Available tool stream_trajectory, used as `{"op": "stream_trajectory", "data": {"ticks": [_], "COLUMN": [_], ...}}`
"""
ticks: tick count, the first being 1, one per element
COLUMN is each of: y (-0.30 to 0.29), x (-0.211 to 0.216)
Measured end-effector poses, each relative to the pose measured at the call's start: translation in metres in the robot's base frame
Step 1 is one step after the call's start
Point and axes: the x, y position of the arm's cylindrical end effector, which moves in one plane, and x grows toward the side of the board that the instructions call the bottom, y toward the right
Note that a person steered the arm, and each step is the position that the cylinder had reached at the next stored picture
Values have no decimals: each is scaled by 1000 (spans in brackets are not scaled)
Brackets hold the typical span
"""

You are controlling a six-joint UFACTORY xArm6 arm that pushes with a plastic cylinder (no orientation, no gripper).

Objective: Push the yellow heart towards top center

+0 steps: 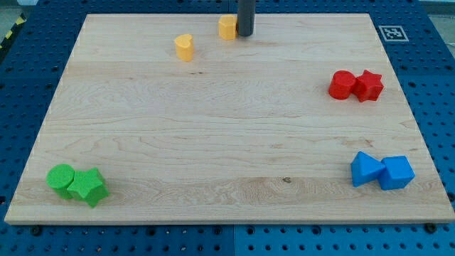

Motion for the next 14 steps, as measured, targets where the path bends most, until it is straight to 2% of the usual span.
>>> {"op": "stream_trajectory", "data": {"ticks": [1,2,3,4,5,6,7,10,12,14], "y": [0,-4,-35,-108,-169,-171,-155,-96,-88,-106], "x": [11,63,111,123,100,96,80,69,58,58]}}
